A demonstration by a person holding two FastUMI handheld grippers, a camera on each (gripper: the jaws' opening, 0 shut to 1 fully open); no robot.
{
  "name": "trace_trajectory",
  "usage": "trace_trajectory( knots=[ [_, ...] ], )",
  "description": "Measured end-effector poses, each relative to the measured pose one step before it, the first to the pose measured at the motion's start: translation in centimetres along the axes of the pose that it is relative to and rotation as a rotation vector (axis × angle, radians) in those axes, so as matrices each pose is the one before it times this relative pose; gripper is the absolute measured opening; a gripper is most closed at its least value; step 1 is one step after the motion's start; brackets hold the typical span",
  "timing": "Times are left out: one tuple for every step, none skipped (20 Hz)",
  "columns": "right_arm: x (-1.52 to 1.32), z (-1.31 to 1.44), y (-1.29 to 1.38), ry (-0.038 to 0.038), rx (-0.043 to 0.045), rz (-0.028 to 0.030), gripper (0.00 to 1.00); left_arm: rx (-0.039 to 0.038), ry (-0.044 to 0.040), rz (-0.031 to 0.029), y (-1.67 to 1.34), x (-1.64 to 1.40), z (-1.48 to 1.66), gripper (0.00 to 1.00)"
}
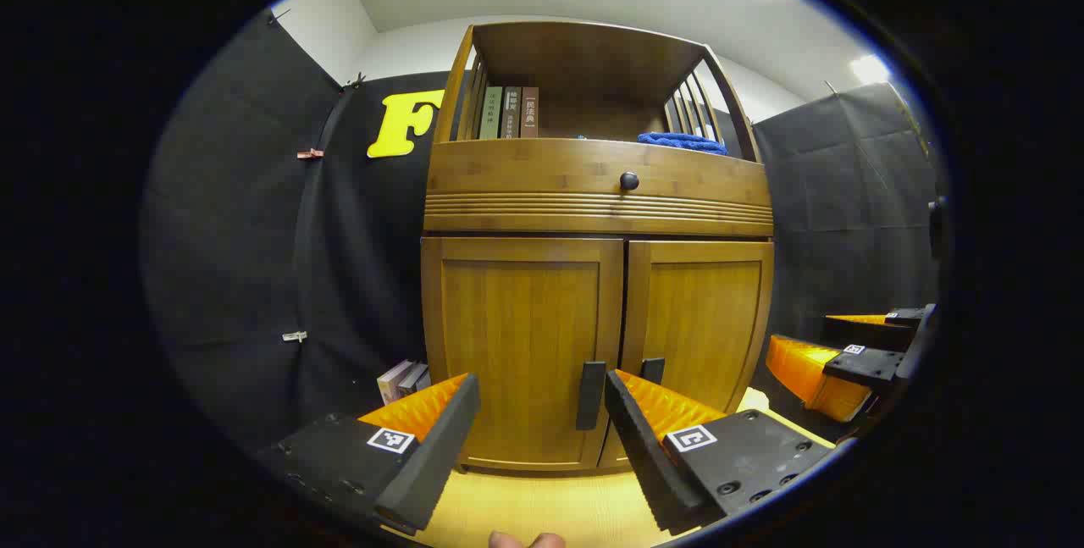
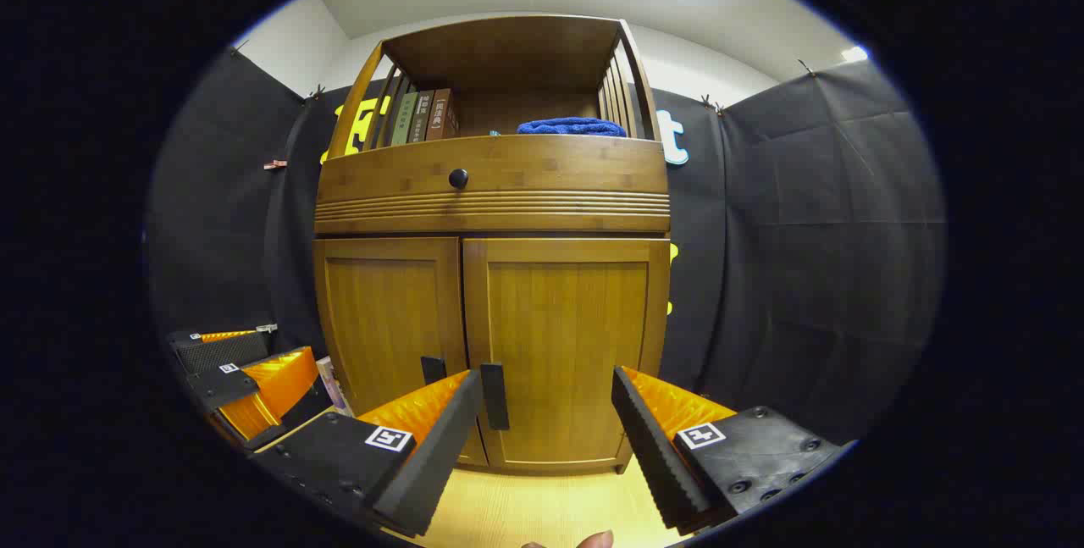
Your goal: Open the right door of the double-door shoe cabinet with the right hand, and open the left door with the left hand.
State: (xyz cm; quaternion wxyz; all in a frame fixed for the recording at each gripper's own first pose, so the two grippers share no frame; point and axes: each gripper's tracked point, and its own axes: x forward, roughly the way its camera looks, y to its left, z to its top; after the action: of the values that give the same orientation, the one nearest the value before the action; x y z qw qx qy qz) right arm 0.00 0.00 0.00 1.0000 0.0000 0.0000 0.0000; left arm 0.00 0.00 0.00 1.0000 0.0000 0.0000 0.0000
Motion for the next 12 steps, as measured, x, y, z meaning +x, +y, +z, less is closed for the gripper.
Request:
trace_trajectory(
  knots=[
    [-0.179, -0.094, -0.109, -0.00064, -0.00076, -0.00158, 0.99, 0.00441, -0.00064, 0.0014, 0.123, -0.115, 0.121, 0.92],
    [-0.083, 0.078, 0.026, -0.00274, -0.00289, -0.00131, 0.99, 0.00153, 0.00016, 0.00085, 0.229, 0.06, 0.01, 0.92],
    [-0.147, 0.136, -0.003, -0.00162, -0.00311, 0.00061, 0.99, -0.0014, -0.00059, 0.0003, 0.165, 0.024, 0.073, 0.93],
    [-0.109, 0.096, -0.007, -0.00043, -0.00122, -0.00023, 0.97, -0.00351, -0.00061, -0.00017, 0.088, 0.004, 0.02, 0.93],
    [-0.037, 0.0, -0.014, -0.00112, 0.00099, 0.00017, 0.97, -0.00251, -0.00089, 0.0008, 0.185, -0.027, 0.159, 0.93],
    [-0.079, 0.11, 0.057, -0.00129, 0.00234, -0.00006, 0.99, -0.00068, -0.00047, 0.00083, 0.15, 0.02, 0.083, 0.93],
    [-0.084, 0.049, -0.042, -0.00189, 0.00088, -0.00144, 0.99, 0.00165, -0.00149, 0.001, 0.05, -0.072, -0.086, 0.93],
    [-0.035, 0.021, 0.039, -0.00182, -0.00047, -0.0013, 0.97, 0.00233, -0.00036, 0.00009, 0.081, -0.038, 0.065, 0.93],
    [0.033, -0.048, -0.029, 0.00065, -0.00013, -0.00158, 0.99, 0.00305, 0.00051, -0.00094, -0.102, -0.058, -0.106, 0.93],
    [-0.018, -0.024, 0.036, 0.00072, 0.00094, -0.00118, 0.98, 0.00236, -0.00055, -0.00185, -0.01, -0.04, 0.066, 0.93],
    [-0.045, -0.066, -0.02, 0.00065, 0.00276, -0.00019, 0.98, 0.00263, -0.0015, -0.00024, -0.048, -0.049, -0.042, 0.93],
    [-0.058, 0.021, 0.078, -0.00035, 0.00127, 0.00001, 0.97, 0.00186, -0.00185, -0.00008, 0.055, -0.07, 0.122, 0.93]
  ],
)
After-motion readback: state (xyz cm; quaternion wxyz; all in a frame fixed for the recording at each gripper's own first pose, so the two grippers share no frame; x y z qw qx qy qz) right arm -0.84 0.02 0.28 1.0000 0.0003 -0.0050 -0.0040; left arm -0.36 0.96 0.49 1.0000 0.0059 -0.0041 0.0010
